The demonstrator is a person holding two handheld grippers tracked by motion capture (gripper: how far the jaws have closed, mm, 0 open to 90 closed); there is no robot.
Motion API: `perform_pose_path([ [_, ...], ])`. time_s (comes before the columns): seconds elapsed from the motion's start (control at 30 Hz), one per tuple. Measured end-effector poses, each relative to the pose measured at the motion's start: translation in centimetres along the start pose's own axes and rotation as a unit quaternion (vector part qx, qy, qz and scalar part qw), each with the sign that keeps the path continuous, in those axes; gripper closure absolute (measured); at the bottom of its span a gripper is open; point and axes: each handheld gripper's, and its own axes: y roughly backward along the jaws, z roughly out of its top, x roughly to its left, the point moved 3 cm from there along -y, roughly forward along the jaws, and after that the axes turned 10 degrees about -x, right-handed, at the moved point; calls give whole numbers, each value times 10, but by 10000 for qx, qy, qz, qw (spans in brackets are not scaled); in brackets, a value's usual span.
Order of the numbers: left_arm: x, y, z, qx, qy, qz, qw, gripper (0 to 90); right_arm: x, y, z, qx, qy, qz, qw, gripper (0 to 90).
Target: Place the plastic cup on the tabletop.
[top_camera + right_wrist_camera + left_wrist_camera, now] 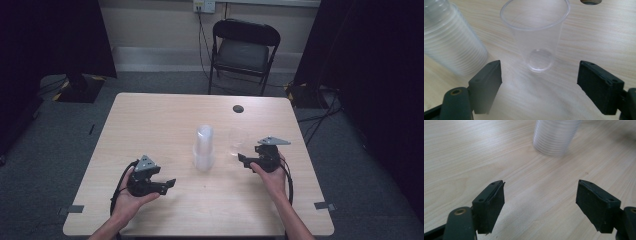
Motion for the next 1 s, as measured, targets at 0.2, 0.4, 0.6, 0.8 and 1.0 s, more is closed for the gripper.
perform_pose_path([
  [0.2, 1, 1, 0, 14, 29, 7, 10000, 234, 2, 17, -5, 52, -42, 57, 10000, 191],
  [0.4, 2, 2, -1, 44, 38, -40, 10000, 231, 8, 35, -12, 101, 44, 94, 9999, 188],
  [0.6, 0, 0, -3, 149, 2, -16, 9999, 231, 16, 53, -16, 121, 172, 90, 9997, 190],
  [0.8, 1, -1, -4, 213, 42, 52, 9998, 231, 18, 76, -25, -11, 88, 8, 10000, 191],
  [1.0, 0, -3, -7, 305, 78, 43, 9995, 231, 11, 82, -44, -47, -68, -128, 9999, 189],
])
